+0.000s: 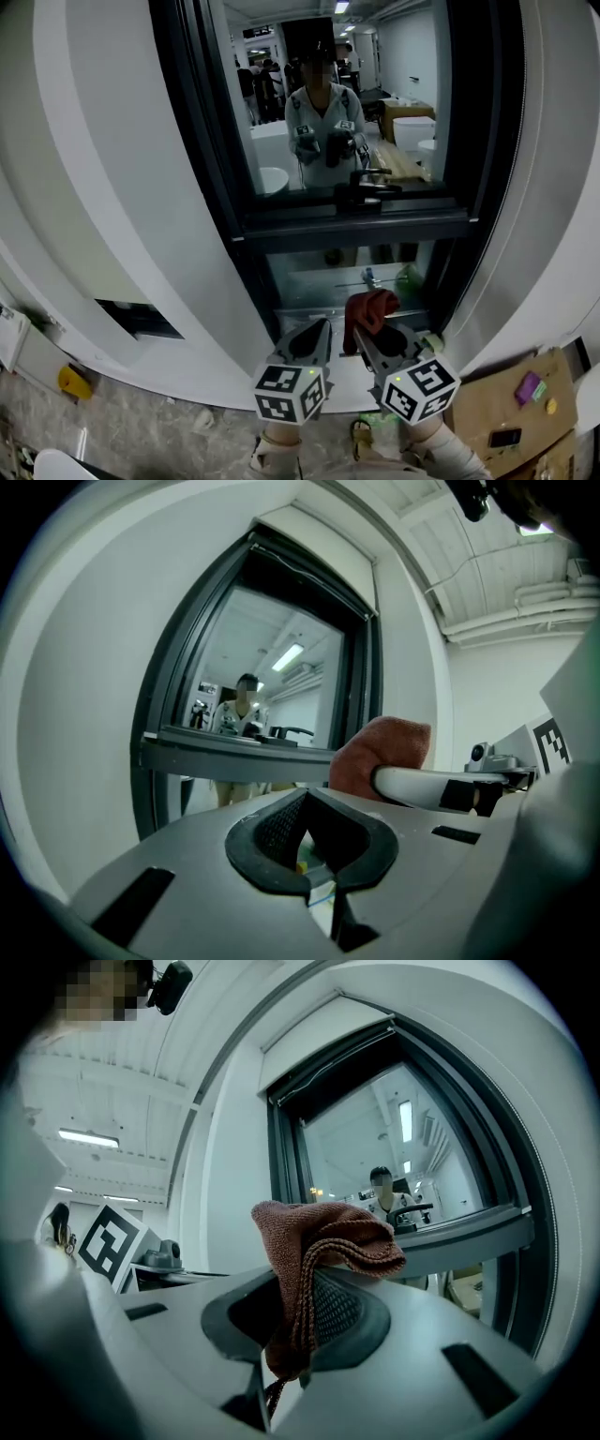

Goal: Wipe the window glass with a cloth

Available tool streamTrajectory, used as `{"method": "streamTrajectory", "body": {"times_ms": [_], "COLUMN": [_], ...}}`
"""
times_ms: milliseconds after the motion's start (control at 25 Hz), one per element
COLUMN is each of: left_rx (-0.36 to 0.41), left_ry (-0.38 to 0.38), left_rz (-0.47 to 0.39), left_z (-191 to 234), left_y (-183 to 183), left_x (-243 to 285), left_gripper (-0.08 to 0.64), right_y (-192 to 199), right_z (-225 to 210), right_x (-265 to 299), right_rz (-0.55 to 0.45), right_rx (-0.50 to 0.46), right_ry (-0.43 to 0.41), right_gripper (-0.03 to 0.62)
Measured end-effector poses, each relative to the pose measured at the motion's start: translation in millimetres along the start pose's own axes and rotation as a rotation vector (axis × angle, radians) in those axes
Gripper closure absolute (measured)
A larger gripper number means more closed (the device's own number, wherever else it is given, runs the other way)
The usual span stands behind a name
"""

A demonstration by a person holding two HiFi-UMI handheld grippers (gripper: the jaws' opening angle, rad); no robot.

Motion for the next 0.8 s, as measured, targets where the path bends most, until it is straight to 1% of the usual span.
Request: {"method": "streamTrajectory", "body": {"times_ms": [360,600,800], "left_rx": [-0.007,-0.003,0.004], "left_ry": [-0.038,-0.068,-0.065], "left_rz": [0.008,-0.003,-0.009], "left_z": [29.6,50.9,68.6], "left_y": [-15.5,-27.2,-33.9], "left_x": [59.1,97.0,115.8], "left_gripper": [0.555,0.555,0.555], "right_y": [-29.7,-47.7,-57.3], "right_z": [-50.6,-73.3,-80.7], "right_x": [49.8,83.2,107.5], "right_rz": [-0.001,0.002,-0.005], "right_rx": [-0.022,-0.057,-0.07], "right_ry": [-0.029,-0.075,-0.09], "right_gripper": [0.538,0.538,0.538]}}
Point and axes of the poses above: the fingertips, and each gripper's own axes: x forward along the fingers, z to its left, y out of its underside, the point moved 8 cm from there along -x, backward along the fingers, and after that the axes turned 12 degrees about x, right-handed, at the moved point
